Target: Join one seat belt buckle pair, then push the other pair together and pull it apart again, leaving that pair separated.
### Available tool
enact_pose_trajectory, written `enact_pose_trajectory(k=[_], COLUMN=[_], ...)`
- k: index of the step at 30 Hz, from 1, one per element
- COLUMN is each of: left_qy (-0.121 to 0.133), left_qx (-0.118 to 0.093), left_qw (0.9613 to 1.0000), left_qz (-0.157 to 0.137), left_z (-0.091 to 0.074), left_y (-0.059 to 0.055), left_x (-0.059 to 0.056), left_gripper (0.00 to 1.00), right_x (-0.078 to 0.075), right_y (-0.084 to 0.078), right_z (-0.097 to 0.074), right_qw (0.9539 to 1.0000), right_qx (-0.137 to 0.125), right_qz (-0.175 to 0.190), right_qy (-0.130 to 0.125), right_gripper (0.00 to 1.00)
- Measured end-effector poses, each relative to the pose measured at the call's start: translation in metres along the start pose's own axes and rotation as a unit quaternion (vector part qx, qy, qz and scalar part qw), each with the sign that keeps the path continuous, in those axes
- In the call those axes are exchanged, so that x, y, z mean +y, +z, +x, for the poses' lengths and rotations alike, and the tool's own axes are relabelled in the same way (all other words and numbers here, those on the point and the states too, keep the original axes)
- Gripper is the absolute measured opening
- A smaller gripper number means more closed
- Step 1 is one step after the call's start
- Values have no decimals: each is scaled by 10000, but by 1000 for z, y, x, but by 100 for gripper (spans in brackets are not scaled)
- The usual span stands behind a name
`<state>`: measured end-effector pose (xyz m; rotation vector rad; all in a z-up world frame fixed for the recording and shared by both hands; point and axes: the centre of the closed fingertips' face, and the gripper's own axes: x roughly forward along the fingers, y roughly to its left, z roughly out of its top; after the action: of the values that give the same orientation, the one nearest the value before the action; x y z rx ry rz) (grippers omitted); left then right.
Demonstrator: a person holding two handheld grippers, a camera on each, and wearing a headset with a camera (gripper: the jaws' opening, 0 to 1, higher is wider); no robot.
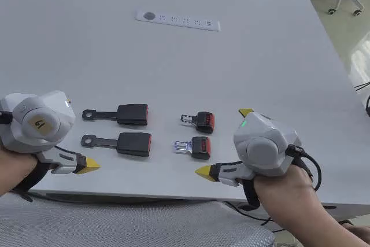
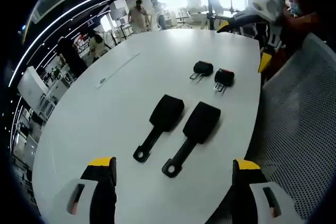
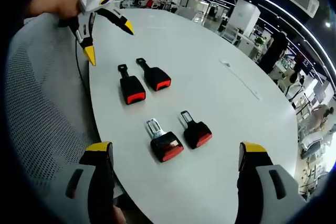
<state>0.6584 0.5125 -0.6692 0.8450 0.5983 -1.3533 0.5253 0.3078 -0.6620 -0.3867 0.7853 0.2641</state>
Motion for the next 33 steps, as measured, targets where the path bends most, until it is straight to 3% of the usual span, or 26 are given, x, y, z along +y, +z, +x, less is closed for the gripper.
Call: enact_pose_trajectory(k=[15, 33], left_qy=[41, 43], left_qx=[52, -34], left_qw=[10000, 10000], left_qz=[-44, -21], left_z=[1, 0], left_y=[-3, 2], left_x=[2, 2], left_gripper=[96, 99], right_x=[-1, -1], right_y=[2, 1], right_z=[3, 3], right_qw=[10000, 10000], right_qx=[-9, 13], right_qz=[71, 98], right_qy=[17, -11], right_gripper=[99, 100])
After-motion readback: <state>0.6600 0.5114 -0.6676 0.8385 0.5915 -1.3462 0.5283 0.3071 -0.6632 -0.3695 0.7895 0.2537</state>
